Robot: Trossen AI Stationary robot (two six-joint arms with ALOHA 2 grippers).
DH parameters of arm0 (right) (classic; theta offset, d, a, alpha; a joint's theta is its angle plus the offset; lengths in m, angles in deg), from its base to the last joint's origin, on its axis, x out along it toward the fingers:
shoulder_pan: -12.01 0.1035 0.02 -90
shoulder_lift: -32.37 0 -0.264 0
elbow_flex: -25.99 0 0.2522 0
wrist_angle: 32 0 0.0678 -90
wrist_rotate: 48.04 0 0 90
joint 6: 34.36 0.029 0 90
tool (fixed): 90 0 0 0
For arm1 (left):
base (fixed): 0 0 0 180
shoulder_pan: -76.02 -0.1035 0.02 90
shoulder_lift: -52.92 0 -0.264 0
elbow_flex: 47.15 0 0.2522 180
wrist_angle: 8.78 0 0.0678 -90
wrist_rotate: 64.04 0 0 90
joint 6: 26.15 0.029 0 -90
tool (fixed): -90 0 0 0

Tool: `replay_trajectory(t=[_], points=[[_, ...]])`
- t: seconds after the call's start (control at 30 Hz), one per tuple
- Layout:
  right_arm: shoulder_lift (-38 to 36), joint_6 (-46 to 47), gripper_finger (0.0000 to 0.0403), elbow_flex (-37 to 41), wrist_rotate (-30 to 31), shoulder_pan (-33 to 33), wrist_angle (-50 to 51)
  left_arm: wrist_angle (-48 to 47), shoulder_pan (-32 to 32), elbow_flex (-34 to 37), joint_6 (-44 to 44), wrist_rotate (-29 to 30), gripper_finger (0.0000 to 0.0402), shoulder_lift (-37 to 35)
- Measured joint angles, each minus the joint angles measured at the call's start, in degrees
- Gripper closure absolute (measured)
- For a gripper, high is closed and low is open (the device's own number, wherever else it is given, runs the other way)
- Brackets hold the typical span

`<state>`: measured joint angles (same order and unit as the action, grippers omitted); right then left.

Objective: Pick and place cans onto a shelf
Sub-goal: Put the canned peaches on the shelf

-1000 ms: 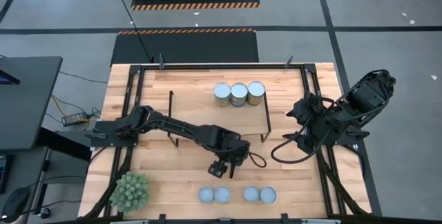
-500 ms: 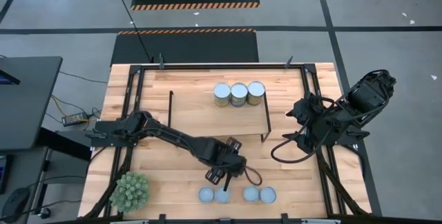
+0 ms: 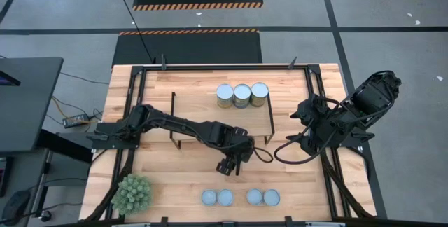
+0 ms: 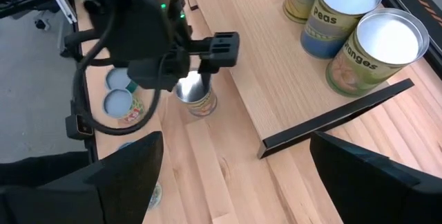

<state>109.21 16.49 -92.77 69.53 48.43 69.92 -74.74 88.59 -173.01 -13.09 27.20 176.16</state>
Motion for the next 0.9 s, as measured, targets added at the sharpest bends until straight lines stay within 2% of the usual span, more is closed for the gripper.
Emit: replay_trajectory(t=[0.23, 0.77, 0.9], points=[[0.0, -0.2, 0.003, 0.0, 0.4, 0.0, 0.0, -2.2, -2.0, 0.0, -1.9, -6.8, 0.0086, 0.6], [0.0, -0.9, 0.003, 0.0, 0.9, 0.0, 0.0, -3.3, 1.9, 0.0, 2.5, -5.9, 0.0086, 0.9], [0.0, -0.9, 0.003, 0.0, 0.9, 0.0, -0.2, -4.4, 2.9, 0.0, 2.5, -7.4, 0.0086, 0.9]])
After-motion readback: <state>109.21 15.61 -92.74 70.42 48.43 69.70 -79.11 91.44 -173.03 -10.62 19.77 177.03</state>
